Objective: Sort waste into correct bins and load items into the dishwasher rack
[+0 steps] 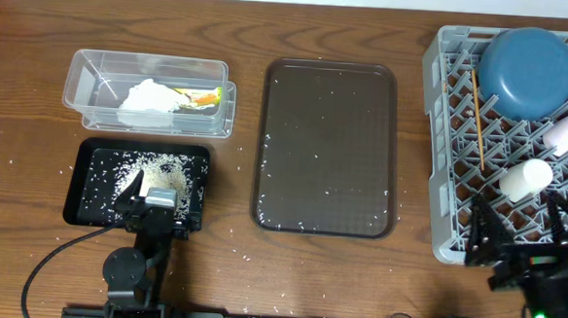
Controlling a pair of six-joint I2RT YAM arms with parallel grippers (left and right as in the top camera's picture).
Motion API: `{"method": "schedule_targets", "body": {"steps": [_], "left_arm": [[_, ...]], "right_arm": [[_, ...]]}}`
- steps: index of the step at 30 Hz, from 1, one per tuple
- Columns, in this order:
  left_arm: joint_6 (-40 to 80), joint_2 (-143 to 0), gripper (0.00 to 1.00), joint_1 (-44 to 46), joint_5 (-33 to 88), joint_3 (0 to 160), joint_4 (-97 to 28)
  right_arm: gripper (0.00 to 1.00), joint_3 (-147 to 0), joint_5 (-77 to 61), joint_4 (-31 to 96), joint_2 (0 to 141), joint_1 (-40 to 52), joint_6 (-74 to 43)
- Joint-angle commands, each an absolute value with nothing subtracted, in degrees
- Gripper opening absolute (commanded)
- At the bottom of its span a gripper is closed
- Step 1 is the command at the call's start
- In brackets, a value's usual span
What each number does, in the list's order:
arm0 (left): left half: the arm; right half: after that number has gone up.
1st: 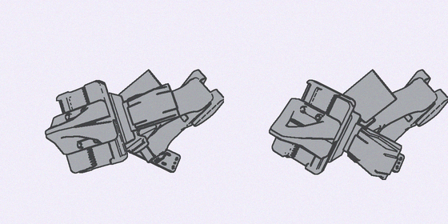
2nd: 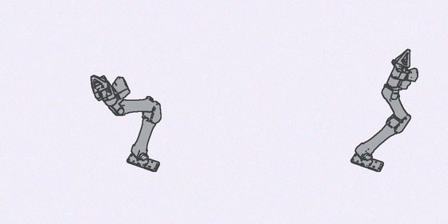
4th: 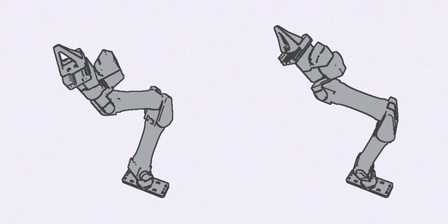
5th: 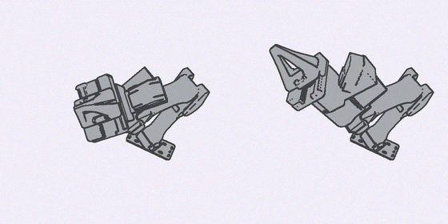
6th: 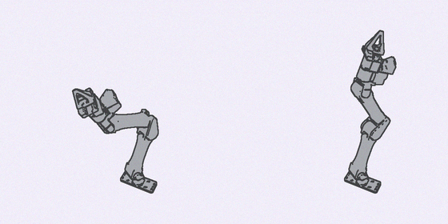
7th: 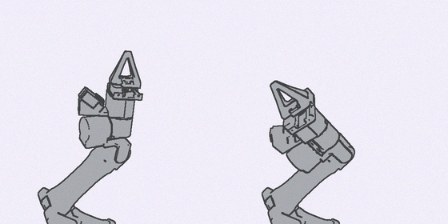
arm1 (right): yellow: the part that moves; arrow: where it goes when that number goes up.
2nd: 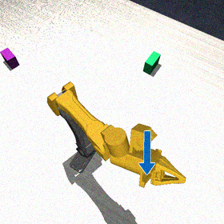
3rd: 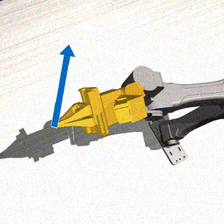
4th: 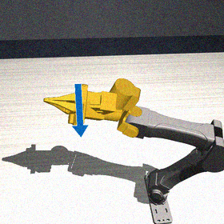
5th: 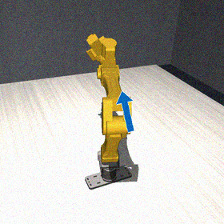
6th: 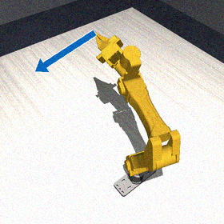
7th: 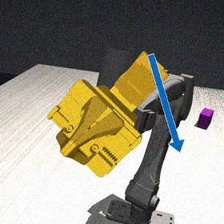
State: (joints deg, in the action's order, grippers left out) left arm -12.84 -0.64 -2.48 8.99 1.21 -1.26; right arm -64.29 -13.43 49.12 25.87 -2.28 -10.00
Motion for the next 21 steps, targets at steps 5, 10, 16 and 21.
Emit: {"method": "schedule_targets", "body": {"steps": [5,10,16,21], "left_arm": [[-13.5,-0.3,0.93,-2.5,9.6,0.2,-3.2],[-13.5,-0.3,0.93,-2.5,9.6,0.2,-3.2],[-13.5,-0.3,0.93,-2.5,9.6,0.2,-3.2],[-13.5,-0.3,0.93,-2.5,9.6,0.2,-3.2]], "right_arm": [[0.99,-46.7,-13.5,38.6,17.3,1.4,-9.1],[0.99,-35.2,-13.5,27.4,11.4,3.1,-9.1],[0.99,-23.1,-13.5,19.1,2.6,3.8,-9.1],[0.99,-16.5,-13.5,12.6,0.4,3.7,-9.1]]}}
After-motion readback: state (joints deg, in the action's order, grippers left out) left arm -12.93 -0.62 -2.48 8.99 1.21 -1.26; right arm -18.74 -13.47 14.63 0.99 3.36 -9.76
